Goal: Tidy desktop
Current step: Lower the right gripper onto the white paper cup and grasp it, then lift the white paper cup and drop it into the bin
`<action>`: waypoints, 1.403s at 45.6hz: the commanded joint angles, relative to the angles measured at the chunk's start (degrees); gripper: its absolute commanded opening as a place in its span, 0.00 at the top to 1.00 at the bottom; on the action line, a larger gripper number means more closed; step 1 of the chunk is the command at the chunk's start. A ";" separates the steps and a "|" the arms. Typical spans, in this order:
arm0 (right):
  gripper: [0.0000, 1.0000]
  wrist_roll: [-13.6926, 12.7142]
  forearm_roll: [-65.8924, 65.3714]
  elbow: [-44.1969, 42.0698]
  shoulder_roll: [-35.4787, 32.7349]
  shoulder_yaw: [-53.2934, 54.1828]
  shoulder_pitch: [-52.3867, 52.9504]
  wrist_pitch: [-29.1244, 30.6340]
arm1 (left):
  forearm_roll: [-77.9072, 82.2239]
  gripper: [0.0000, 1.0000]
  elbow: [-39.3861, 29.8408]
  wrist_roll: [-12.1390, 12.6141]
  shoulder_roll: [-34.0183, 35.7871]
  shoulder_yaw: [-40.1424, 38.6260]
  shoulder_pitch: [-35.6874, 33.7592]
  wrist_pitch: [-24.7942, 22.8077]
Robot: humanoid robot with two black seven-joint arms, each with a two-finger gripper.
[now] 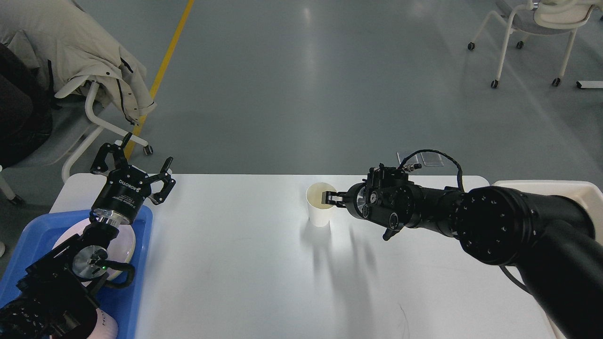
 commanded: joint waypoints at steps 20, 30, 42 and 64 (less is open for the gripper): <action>1.00 0.06 -0.12 7.01 -1.66 -0.82 7.57 -0.81 | 0.00 0.00 0.00 -0.01 0.00 0.00 -0.03 0.00; 1.00 0.23 -1.78 25.57 -22.04 -1.61 42.10 29.46 | 0.00 0.00 0.00 -0.01 0.00 0.00 0.06 0.00; 1.00 8.66 -19.35 25.84 -34.80 -1.61 69.02 50.76 | 0.00 0.00 0.00 -0.01 0.09 0.00 0.06 0.00; 1.00 10.51 -31.67 2.85 -48.51 -14.62 33.04 29.19 | 0.00 0.00 0.00 -0.10 0.00 0.09 0.06 0.00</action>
